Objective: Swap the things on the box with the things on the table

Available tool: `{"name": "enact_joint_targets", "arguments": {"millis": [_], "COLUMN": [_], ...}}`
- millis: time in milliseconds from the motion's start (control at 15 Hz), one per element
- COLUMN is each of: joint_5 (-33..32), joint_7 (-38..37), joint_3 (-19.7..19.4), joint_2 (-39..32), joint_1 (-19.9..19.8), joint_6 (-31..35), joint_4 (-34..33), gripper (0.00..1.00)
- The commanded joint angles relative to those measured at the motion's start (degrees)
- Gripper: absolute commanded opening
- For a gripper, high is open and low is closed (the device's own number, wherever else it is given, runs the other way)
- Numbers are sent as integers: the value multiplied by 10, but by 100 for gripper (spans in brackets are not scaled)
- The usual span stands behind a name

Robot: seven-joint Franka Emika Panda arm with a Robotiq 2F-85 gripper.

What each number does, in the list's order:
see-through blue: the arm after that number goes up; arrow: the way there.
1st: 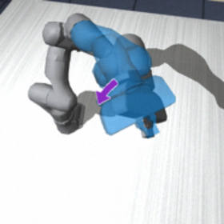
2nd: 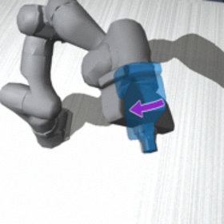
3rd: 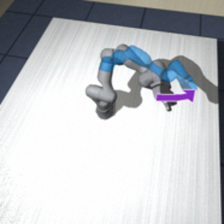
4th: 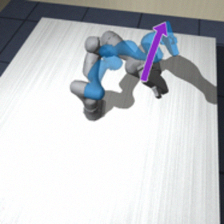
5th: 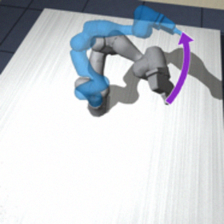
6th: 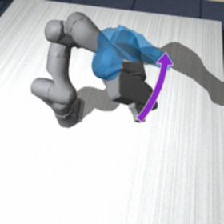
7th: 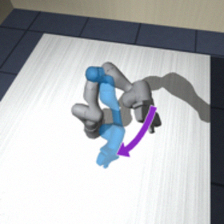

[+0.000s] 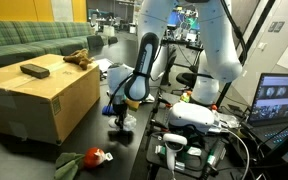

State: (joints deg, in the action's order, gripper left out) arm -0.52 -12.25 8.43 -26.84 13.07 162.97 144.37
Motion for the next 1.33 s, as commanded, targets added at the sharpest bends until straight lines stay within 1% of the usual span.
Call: {"name": "enact_joint_targets", "arguments": {"millis": [0, 67, 200, 267, 400, 600, 733, 933, 1267], "joint_5": [36, 48, 66, 69, 58, 41, 21, -11, -85], "joint_7": [43, 49, 48, 38, 12, -25, -62, -117, -202], "joint_3": [39, 47, 52, 47, 36, 32, 31, 32, 26], "joint_2": [73, 94, 143, 172, 213, 261, 276, 269, 209], "joint_1": [-30, -35, -33, -28, -15, -14, -16, -21, -20], "joint_6": [-81, -107, -161, -192, -237, -296, -304, -287, -268], "joint_4": [3, 0, -7, -14, -34, -78, -110, -158, -246], "gripper": [0, 2, 3, 3, 3, 3, 3, 3, 3]}}
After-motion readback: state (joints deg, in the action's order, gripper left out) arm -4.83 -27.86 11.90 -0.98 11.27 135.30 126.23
